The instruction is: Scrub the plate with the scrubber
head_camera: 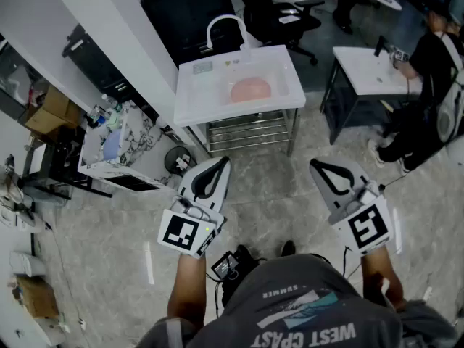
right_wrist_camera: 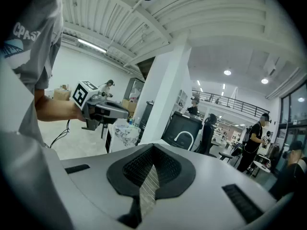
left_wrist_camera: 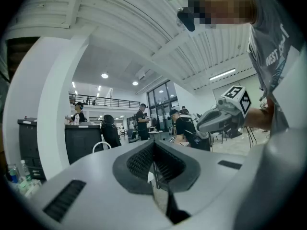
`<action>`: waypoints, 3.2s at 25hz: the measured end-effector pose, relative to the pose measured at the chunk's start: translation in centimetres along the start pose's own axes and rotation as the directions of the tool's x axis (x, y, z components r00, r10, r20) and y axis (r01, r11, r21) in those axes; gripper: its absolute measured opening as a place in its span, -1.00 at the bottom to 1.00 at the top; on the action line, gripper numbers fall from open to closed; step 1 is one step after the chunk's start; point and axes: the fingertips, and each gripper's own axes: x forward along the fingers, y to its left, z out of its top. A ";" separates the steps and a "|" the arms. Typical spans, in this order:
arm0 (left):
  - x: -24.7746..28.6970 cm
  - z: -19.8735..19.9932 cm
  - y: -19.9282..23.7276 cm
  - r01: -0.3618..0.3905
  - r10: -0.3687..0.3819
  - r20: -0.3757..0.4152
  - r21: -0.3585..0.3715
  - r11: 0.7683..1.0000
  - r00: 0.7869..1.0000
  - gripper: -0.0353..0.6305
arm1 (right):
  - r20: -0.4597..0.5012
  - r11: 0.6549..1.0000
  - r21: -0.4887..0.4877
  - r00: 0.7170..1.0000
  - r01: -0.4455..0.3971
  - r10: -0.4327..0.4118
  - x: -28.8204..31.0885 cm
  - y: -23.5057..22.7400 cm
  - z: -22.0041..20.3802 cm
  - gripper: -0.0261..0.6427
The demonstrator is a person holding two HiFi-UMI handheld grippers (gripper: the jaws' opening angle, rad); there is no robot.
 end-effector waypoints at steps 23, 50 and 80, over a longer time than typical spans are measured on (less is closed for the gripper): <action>3.7 0.0 -2.7 -0.009 0.010 -0.032 0.026 1.000 0.999 -0.89 | 0.015 0.999 0.036 1.000 -0.024 0.023 -1.2 -3.5 -2.4 -0.83; 6.9 -2.2 2.2 0.032 -0.031 -0.057 0.006 0.999 0.998 -0.89 | 0.015 0.994 0.097 0.999 0.048 -0.050 3.8 -7.1 -3.7 -0.83; 12.4 -5.3 21.8 0.140 -0.141 -0.008 -0.079 0.987 0.990 -0.89 | -0.063 0.986 0.099 0.989 0.137 -0.131 23.5 -10.5 0.6 -0.83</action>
